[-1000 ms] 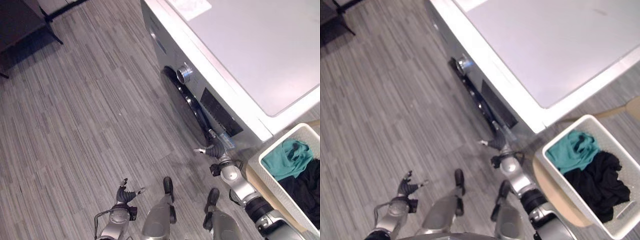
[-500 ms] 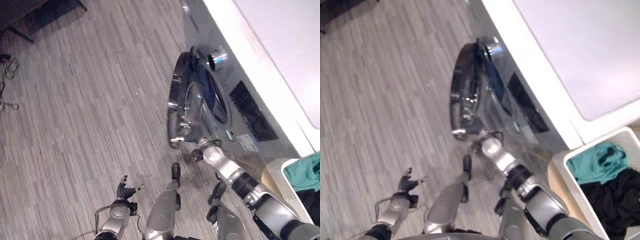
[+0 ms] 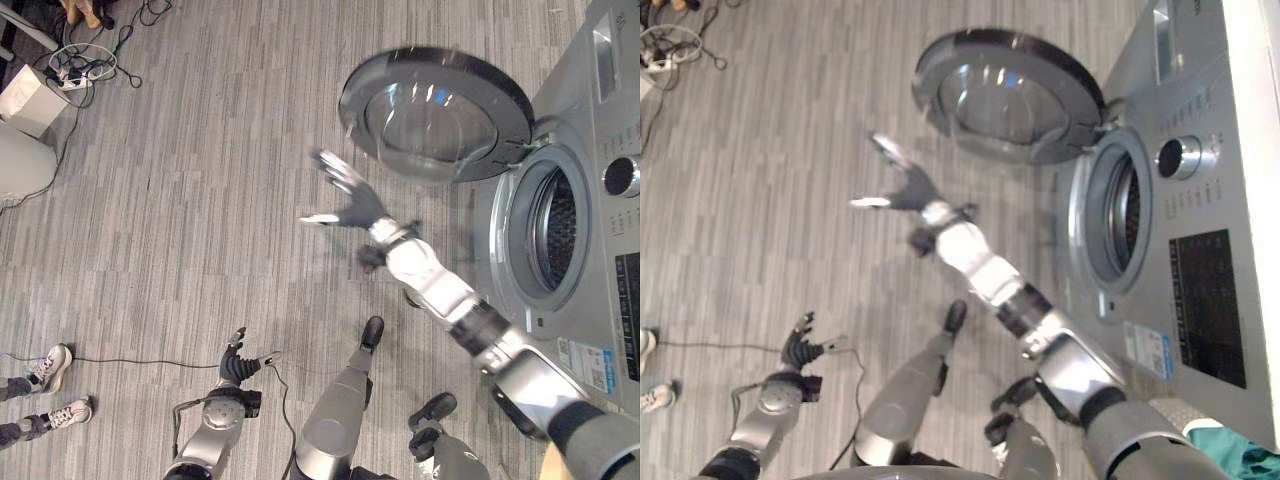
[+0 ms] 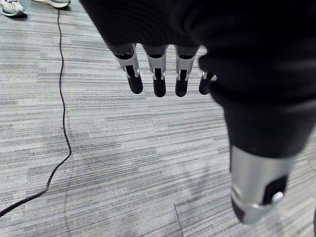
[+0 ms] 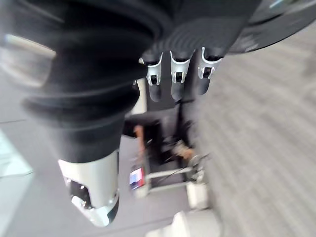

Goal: Grab the laundry basket,head to the washer,open it,put in the laundry and shut it.

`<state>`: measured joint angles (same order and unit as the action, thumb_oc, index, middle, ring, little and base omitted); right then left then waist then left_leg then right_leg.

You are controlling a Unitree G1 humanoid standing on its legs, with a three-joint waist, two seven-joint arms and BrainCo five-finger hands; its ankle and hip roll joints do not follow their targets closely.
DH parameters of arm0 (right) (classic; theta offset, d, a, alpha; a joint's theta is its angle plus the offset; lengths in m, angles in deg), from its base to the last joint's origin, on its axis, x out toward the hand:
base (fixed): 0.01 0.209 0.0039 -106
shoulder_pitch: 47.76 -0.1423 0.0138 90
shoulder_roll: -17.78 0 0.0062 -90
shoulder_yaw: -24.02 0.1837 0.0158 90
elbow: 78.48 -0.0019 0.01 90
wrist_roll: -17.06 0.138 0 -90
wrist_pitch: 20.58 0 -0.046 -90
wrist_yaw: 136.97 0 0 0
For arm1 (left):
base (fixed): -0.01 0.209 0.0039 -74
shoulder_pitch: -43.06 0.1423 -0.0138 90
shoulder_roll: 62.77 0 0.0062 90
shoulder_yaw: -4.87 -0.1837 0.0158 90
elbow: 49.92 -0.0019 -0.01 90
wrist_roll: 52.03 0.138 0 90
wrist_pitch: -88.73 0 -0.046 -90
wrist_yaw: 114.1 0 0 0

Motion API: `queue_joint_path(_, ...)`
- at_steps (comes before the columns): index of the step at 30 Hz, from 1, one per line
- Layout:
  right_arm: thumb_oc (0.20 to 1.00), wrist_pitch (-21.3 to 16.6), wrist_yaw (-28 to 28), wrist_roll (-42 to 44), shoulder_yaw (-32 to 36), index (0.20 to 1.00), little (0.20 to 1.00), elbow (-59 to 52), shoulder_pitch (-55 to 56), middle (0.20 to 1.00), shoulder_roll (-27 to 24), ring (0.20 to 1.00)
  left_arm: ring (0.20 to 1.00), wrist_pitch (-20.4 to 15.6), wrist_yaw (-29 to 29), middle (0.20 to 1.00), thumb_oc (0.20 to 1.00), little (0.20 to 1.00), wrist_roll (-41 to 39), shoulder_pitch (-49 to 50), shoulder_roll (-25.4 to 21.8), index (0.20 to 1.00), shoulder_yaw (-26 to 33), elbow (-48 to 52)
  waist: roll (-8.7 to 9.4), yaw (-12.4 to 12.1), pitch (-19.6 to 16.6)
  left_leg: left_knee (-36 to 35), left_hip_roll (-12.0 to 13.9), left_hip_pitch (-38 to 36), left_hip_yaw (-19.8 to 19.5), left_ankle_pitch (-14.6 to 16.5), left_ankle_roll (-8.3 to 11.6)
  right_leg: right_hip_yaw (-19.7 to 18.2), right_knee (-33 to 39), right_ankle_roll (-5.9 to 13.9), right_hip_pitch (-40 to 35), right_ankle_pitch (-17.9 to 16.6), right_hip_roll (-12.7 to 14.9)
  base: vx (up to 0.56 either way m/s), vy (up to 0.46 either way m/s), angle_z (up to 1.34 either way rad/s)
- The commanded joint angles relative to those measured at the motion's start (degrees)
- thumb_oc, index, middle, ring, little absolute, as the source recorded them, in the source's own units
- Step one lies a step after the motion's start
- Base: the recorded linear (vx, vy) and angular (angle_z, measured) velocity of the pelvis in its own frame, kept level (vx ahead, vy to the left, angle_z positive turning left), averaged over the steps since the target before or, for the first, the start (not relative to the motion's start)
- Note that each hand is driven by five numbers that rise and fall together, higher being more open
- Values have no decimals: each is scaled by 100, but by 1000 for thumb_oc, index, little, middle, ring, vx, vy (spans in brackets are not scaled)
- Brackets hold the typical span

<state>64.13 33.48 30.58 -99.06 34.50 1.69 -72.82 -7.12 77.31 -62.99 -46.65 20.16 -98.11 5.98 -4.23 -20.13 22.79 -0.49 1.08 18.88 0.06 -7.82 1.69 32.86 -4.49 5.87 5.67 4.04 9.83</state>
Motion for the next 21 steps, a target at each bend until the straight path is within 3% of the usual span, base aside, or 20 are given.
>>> queue_joint_path(1,1000,-178,107,-314,-49,1000,1000,-616,328,1000,156,1000,1000,-30,-6,1000,1000,1000,169,-15,-211,1000,72,47,233,242,6,-355,-47,-302,656,250,224,-298,-401,36,470,365,19,-4,32,-44)
queue_joint_path(4,1000,-190,338,-905,129,1000,1000,-1029,1691,1000,-237,1000,1000,-13,-47,1000,1000,1000,402,-92,-48,1000,112,289,308,676,35,-386,-13,-421,889,327,185,-485,-413,86,501,314,45,3,89,-38)
queue_joint_path(5,1000,-187,338,-913,131,1000,1000,-1041,1708,1000,-243,1000,1000,-13,-46,1000,1000,1000,404,-87,-44,1000,106,290,305,670,29,-387,-13,-424,894,329,185,-490,-415,87,501,315,46,-3,81,-46)
queue_joint_path(8,1000,-154,432,-1076,386,1000,1000,-937,2556,1000,-410,1000,1000,-7,-31,1000,1000,1000,543,-294,37,1000,77,420,337,973,51,-392,-7,-492,1046,379,154,-637,-454,101,554,305,48,-3,72,-47)
queue_joint_path(10,1000,-103,513,-1152,613,1000,1000,-645,3233,1000,-564,1000,1000,-24,39,1000,1000,1000,717,-681,-13,1000,25,530,405,1302,90,-393,27,-528,1211,418,134,-801,-471,113,651,279,40,2,96,-39)
queue_joint_path(11,1000,-102,514,-1154,620,1000,1000,-652,3240,1000,-568,1000,1000,-25,41,1000,1000,1000,718,-686,-10,1000,18,525,404,1291,88,-393,27,-528,1218,420,134,-810,-475,113,657,280,41,-1,80,-41)
queue_joint_path(15,1000,-105,559,-1165,881,1000,1000,-406,3655,1000,-800,1000,1000,44,392,1000,1000,1000,1111,-1608,-353,1000,-80,281,600,1741,160,-392,106,-501,1488,450,92,-1116,-399,157,855,156,-23,-14,82,-50)
queue_joint_path(16,1000,-165,587,-1108,978,1000,1000,-432,3760,1000,-1008,1000,1000,82,575,1000,1000,1000,1121,-2222,-674,1000,-26,-224,729,1924,207,-383,149,-457,1654,459,83,-1298,-341,193,993,55,-90,-17,79,-76)
queue_joint_path(17,1000,-163,589,-1106,985,1000,1000,-436,3753,1000,-1007,1000,1000,70,576,1000,1000,1000,1116,-2249,-676,1000,-35,-250,735,1908,214,-381,149,-454,1666,461,82,-1310,-341,193,1001,52,-91,-12,68,-87)
queue_joint_path(21,1000,-313,630,-885,1160,1000,1000,-679,3862,1000,-1328,1000,1000,162,763,1000,1000,1000,1089,-3307,-1409,1000,4,-1310,928,2166,305,-269,233,-338,1900,483,79,-1560,-241,240,1182,-92,-211,-7,37,-73)
